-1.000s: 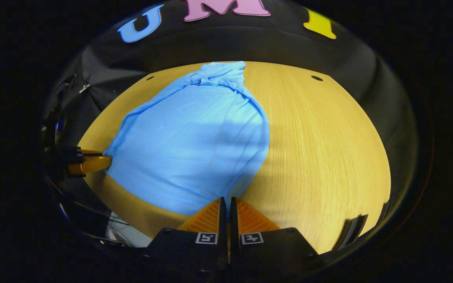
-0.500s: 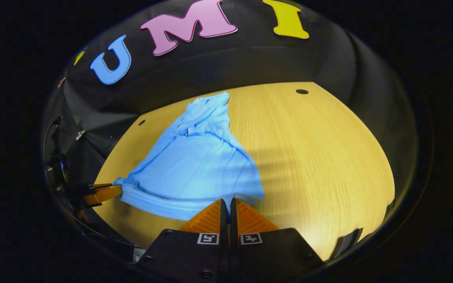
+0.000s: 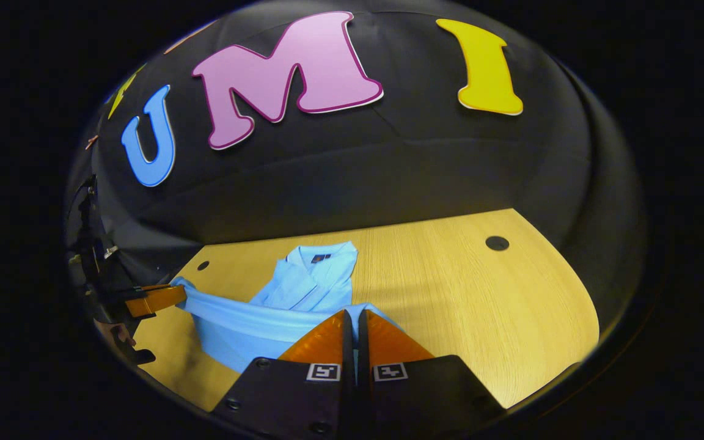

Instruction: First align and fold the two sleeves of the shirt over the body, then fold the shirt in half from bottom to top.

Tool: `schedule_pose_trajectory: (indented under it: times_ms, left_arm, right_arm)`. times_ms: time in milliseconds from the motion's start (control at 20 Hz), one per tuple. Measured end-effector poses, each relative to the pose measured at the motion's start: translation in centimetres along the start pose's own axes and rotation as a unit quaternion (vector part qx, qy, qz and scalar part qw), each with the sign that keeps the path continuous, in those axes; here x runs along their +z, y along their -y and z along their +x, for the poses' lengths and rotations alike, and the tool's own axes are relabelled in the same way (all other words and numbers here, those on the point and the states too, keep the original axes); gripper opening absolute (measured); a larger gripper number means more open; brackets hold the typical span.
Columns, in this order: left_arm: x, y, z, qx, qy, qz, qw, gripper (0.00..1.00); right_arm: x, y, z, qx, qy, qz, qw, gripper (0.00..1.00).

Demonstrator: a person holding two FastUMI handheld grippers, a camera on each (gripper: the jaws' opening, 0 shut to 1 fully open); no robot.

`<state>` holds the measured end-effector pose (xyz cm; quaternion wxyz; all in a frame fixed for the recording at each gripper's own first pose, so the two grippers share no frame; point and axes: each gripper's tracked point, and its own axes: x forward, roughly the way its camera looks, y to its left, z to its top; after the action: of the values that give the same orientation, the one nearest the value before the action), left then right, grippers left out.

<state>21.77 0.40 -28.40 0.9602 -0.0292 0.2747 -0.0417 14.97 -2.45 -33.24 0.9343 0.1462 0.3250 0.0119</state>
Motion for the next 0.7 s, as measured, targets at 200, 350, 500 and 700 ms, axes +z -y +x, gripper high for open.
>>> schedule_pose_trajectory:
  times_ms: [200, 350, 500, 700]
  left_arm:
    - [3.3, -0.9, 6.2, 0.014, 0.02, 0.03, 0.999, 0.06]
    - [4.6, -1.0, 10.3, 0.019, 0.03, 0.04, 0.999, 0.06]
    - [5.4, -1.3, 14.0, 0.028, 0.047, 0.054, 0.997, 0.01]
    - [5.8, -1.8, 17.9, 0.047, 0.06, 0.065, 0.995, 0.06]
  right_arm:
    - [2.0, 1.1, 6.6, -0.009, 0.008, 0.002, 1.0, 0.05]
    - [3.1, 1.7, 10.6, -0.017, 0.023, 0.006, 1.0, 0.05]
    - [4.4, 2.3, 14.0, -0.021, 0.037, 0.003, 0.999, 0.05]
    - [5.7, 2.8, 18.6, -0.023, 0.047, -0.006, 0.999, 0.05]
